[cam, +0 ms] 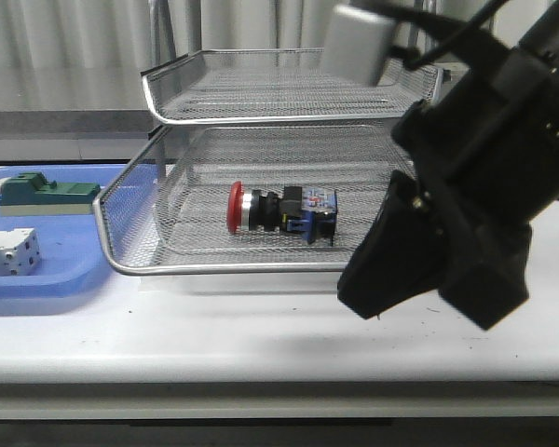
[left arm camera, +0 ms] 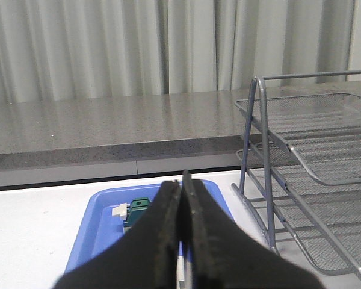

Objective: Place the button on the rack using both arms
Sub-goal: 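Push the middle mesh tier back into the rack with the right gripper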

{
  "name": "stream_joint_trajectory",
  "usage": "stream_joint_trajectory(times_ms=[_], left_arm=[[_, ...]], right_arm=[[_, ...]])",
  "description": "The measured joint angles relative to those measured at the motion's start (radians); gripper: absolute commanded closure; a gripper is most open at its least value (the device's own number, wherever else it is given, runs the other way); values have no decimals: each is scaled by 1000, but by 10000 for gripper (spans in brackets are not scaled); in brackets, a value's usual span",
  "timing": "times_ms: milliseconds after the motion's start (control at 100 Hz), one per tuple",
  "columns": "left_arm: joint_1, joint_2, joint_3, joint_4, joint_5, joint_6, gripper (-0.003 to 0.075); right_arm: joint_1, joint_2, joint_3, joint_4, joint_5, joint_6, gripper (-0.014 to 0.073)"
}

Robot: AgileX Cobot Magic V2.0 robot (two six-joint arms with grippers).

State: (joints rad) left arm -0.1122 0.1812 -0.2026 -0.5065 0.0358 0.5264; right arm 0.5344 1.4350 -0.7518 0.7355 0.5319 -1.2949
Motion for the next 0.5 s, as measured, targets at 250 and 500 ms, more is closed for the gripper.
stream_joint_trajectory(times_ms=[250,500], left_arm=[[0,0,0,0,0,0,740],[0,0,0,0,0,0,740]], right_arm=[[18,69,-6,-49,-87,-2,662],[21,78,-8,-51,-202,-4,662]])
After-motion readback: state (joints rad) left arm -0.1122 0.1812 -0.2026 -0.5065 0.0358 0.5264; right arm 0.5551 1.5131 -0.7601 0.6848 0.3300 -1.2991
